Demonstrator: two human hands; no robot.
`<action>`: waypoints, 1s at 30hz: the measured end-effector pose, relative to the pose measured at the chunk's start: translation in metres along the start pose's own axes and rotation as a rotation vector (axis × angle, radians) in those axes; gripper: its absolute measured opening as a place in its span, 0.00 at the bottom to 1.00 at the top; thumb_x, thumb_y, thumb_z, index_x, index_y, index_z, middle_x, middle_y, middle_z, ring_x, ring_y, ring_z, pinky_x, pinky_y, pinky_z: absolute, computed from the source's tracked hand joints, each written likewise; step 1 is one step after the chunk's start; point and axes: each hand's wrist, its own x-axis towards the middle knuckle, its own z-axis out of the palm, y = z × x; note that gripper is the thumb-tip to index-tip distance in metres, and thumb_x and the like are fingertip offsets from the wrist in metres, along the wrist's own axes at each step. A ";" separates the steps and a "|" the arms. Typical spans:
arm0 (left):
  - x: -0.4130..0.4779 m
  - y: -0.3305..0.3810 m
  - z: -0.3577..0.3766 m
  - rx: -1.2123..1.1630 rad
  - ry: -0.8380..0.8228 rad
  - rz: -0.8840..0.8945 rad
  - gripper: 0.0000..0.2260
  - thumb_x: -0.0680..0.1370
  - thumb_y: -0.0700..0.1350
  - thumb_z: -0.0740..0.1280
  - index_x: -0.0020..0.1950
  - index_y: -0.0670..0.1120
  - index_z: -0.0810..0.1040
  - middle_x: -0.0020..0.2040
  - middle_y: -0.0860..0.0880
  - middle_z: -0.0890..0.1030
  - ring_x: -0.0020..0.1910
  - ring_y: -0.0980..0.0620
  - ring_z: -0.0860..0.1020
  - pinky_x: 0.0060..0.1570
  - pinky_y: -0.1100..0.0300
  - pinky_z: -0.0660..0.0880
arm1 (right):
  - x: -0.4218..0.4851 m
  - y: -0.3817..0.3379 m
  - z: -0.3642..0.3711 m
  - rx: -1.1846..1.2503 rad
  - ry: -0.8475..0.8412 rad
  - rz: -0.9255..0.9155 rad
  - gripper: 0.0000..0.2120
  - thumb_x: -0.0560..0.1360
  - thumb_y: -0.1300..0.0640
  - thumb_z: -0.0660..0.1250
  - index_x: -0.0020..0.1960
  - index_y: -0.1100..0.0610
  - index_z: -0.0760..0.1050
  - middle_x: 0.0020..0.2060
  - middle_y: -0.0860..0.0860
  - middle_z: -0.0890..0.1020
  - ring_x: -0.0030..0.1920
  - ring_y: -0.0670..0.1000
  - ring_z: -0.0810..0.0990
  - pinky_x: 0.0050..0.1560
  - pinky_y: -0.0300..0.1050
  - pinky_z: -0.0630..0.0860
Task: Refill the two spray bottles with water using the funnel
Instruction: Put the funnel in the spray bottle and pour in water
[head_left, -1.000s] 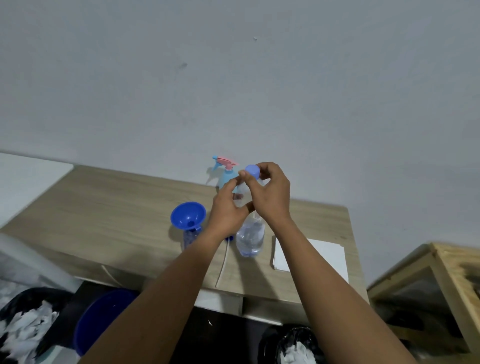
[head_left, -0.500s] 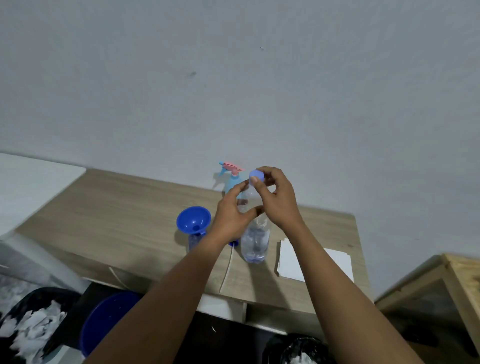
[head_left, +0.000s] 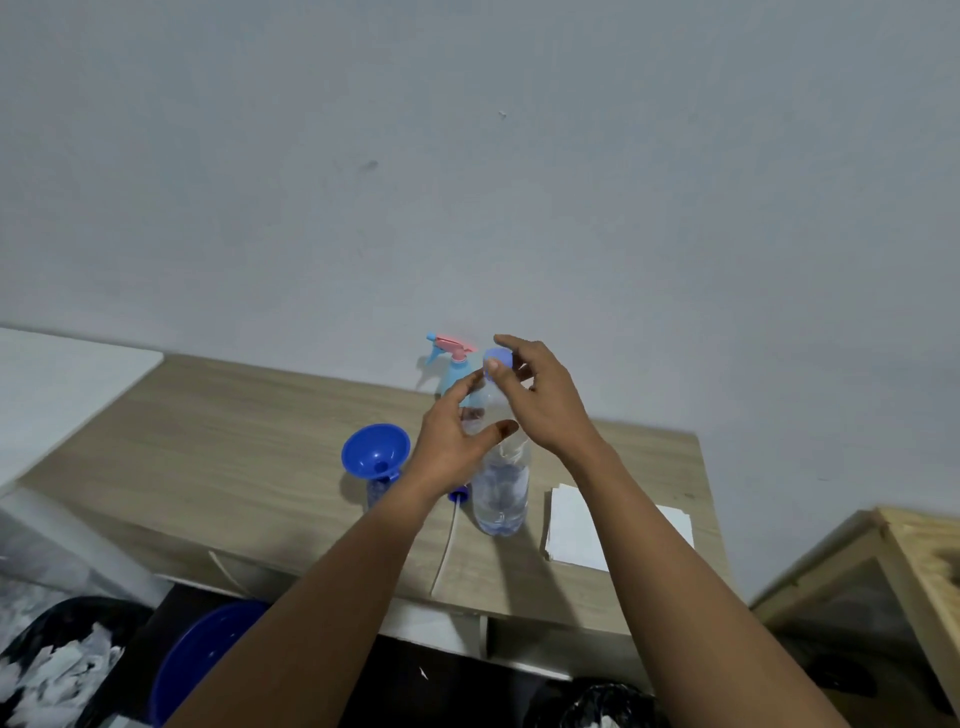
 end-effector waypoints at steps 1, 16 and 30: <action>0.000 0.002 0.001 0.003 -0.003 -0.001 0.33 0.70 0.55 0.76 0.72 0.57 0.68 0.66 0.55 0.75 0.58 0.57 0.77 0.56 0.55 0.79 | 0.001 -0.002 0.000 -0.024 0.032 0.004 0.23 0.73 0.37 0.69 0.64 0.44 0.73 0.54 0.41 0.76 0.51 0.45 0.79 0.55 0.47 0.77; -0.001 0.002 -0.003 -0.020 -0.017 0.028 0.34 0.69 0.54 0.77 0.72 0.57 0.68 0.67 0.60 0.73 0.56 0.62 0.77 0.54 0.58 0.78 | -0.122 0.101 0.049 -0.011 0.126 0.405 0.08 0.75 0.57 0.70 0.54 0.55 0.80 0.49 0.50 0.81 0.50 0.50 0.80 0.48 0.35 0.71; -0.001 0.005 -0.005 0.020 -0.038 0.010 0.33 0.70 0.54 0.77 0.71 0.56 0.67 0.67 0.60 0.73 0.56 0.62 0.76 0.56 0.54 0.79 | -0.170 0.147 0.080 -0.209 -0.005 0.360 0.08 0.76 0.51 0.71 0.55 0.48 0.77 0.52 0.46 0.80 0.48 0.46 0.81 0.47 0.46 0.77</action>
